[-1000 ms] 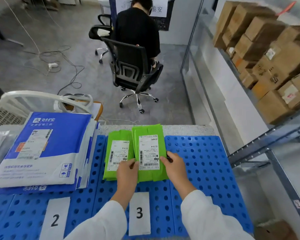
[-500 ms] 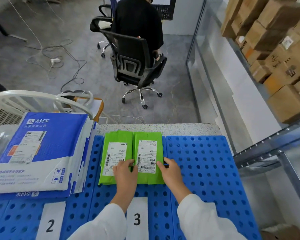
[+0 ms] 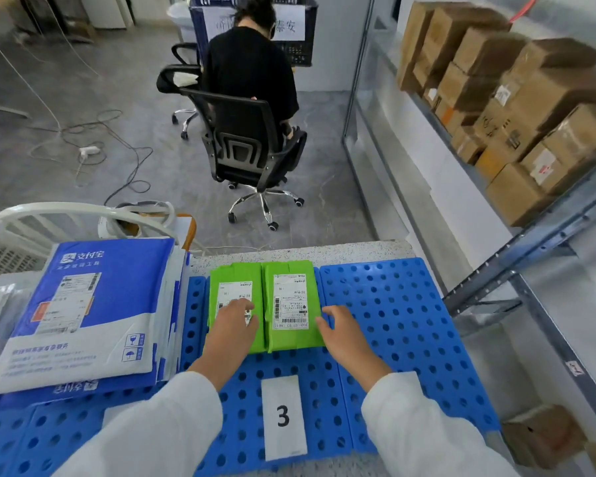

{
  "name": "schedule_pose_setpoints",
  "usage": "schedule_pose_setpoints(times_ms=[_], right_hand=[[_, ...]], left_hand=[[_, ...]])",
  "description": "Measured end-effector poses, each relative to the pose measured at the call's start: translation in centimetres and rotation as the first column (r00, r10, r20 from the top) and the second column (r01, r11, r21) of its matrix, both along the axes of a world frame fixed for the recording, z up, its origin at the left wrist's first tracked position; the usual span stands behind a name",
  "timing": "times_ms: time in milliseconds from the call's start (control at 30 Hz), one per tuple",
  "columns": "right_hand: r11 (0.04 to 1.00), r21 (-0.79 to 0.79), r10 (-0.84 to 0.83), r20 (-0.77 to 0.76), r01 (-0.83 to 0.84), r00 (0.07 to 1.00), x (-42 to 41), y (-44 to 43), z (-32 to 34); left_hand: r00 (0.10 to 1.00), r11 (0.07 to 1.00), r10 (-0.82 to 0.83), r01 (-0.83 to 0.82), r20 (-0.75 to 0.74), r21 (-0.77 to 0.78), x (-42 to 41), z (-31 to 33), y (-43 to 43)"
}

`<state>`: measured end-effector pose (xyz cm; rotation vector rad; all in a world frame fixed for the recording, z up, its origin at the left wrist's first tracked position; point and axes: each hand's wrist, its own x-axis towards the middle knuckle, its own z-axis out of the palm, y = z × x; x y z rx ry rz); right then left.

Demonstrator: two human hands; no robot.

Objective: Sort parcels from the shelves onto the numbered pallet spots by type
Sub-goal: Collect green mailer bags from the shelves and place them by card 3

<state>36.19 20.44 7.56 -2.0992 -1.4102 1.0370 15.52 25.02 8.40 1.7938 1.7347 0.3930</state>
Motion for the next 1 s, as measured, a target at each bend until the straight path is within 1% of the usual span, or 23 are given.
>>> schedule_pose_setpoints(times_ms=[100, 167, 233, 333, 433, 500, 633, 700, 867, 1000], right_hand=[[0.997, 0.001, 0.071, 0.06, -0.071, 0.996, -0.8, -1.4, 2.9], [0.995, -0.014, 0.105, 0.103, -0.104, 0.989, -1.7, -2.6, 4.9], [0.997, 0.002, 0.072, 0.144, -0.073, 0.987, -2.7, -4.1, 6.8], [0.998, 0.055, -0.016, 0.188, 0.006, 0.982, -4.1, -7.1, 9.7], [0.994, 0.084, -0.095, 0.273, 0.075, 0.957, -5.3, -10.5, 12.3], [0.989, 0.1, -0.138, 0.332, 0.11, 0.933, -5.9, -13.0, 14.0], [0.973, 0.122, -0.227, 0.373, 0.195, 0.899, -7.5, -18.9, 16.5], [0.962, 0.125, -0.273, 0.39, 0.243, 0.879, -8.2, -22.1, 17.4], [0.928, 0.155, -0.372, 0.445, 0.339, 0.814, -9.1, -30.1, 19.6], [0.868, 0.199, -0.493, 0.445, 0.455, 0.748, -8.8, -37.6, 21.1]], left_hand=[[0.969, 0.978, -0.19, 0.201, -0.155, 0.055, -1.6, 2.5, -0.4], [0.934, 0.946, -0.29, 0.313, -0.21, 0.084, -2.5, 4.3, -0.9], [0.893, 0.902, -0.378, 0.415, -0.245, 0.121, -3.1, 6.6, -1.5], [0.813, 0.799, -0.514, 0.57, -0.274, 0.192, -4.1, 10.1, -2.4], [0.715, 0.67, -0.638, 0.699, -0.287, 0.252, -5.1, 13.2, -3.9], [0.667, 0.594, -0.677, 0.745, -0.313, 0.303, -5.7, 15.1, -5.1], [0.627, 0.533, -0.702, 0.777, -0.338, 0.334, -6.5, 17.5, -8.1], [0.581, 0.487, -0.73, 0.812, -0.36, 0.323, -6.2, 18.3, -10.0], [0.437, 0.298, -0.799, 0.884, -0.413, 0.36, -3.4, 20.5, -15.9], [0.334, 0.161, -0.842, 0.905, -0.423, 0.394, 0.1, 22.0, -21.9]])
